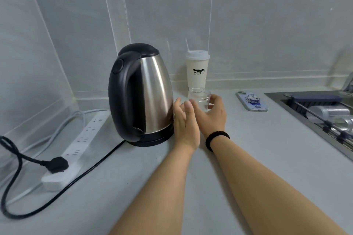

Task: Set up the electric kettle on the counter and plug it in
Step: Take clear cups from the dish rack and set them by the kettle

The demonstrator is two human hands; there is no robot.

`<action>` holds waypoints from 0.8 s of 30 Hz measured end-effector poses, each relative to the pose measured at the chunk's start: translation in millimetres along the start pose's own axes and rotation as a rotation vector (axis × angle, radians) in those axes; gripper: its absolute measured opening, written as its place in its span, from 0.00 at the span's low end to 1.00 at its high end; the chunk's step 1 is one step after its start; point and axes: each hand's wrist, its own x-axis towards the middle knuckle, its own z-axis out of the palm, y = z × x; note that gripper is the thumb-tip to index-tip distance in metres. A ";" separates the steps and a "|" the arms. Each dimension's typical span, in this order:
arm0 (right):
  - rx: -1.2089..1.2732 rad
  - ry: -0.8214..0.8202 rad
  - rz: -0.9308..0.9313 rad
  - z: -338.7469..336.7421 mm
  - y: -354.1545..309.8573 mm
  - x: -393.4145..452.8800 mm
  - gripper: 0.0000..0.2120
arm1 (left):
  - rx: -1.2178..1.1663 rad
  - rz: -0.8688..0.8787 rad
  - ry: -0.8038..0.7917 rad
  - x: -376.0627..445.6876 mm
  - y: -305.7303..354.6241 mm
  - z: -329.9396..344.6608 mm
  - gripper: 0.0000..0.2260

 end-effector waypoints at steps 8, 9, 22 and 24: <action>-0.035 -0.043 0.012 -2.3 -0.3 0.2 0.30 | 0.037 -0.022 0.020 0.1 -1.4 3.0 0.36; -0.037 -0.049 0.011 -1.8 -0.8 -0.1 0.29 | 0.042 -0.032 0.020 -0.2 -1.8 2.8 0.33; -0.022 -0.077 0.029 -2.6 -3.4 -2.6 0.31 | 0.102 -0.029 0.060 3.4 -10.8 3.3 0.45; -0.002 -0.066 0.030 -4.8 -3.5 -4.0 0.32 | 0.141 0.008 0.069 1.8 -9.9 4.5 0.44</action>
